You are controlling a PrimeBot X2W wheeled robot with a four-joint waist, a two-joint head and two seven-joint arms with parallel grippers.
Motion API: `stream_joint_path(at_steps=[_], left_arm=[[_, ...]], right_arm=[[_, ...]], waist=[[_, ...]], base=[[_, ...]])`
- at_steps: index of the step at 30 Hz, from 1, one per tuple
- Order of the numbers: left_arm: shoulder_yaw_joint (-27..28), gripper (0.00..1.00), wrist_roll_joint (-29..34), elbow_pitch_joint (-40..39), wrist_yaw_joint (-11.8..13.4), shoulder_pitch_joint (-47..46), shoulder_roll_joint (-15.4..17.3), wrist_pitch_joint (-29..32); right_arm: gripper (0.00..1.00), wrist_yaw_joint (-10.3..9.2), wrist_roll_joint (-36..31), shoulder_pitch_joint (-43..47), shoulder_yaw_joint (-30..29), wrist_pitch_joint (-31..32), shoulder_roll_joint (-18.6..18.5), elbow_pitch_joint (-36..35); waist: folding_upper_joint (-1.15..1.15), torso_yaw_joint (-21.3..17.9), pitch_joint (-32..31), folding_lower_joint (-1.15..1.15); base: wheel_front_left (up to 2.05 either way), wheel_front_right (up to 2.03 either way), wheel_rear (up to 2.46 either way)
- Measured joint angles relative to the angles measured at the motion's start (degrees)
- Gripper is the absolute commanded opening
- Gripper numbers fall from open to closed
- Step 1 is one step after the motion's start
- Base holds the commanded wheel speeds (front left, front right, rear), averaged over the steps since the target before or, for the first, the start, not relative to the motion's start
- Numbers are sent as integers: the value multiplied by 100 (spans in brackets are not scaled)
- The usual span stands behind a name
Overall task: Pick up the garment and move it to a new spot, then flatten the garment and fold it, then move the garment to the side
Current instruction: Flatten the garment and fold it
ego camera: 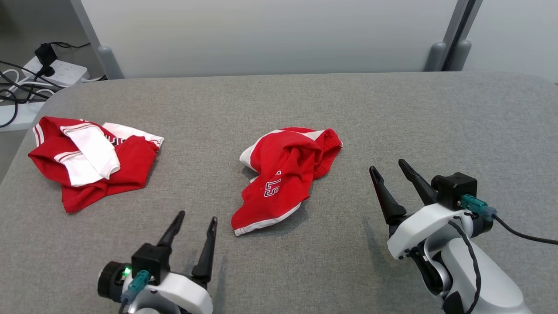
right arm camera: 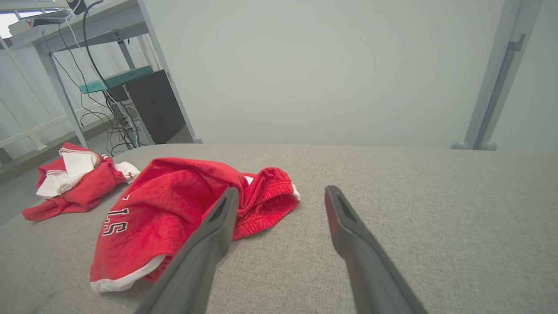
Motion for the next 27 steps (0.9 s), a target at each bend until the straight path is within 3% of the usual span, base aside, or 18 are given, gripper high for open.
stream_joint_path(at_steps=[4,12,21,27], left_arm=[[-357,100,-149,406,-196,0,-9,0],[-994,100,-846,1227,-303,-160,-13,0],[-815,100,-944,1896,-303,-792,-25,0],[-768,100,-622,2246,-266,-917,-30,0]], right_arm=[[100,0,46,-4,60,0,-7,0],[100,0,53,-30,196,0,-57,11],[100,0,54,-171,229,0,-155,-9],[100,0,55,-176,230,0,-194,-19]], waist=[[0,-62,21,0],[0,-377,109,0],[0,-744,328,0],[0,-869,418,0]], base=[[0,0,0],[0,0,0],[0,0,0],[0,0,0]])
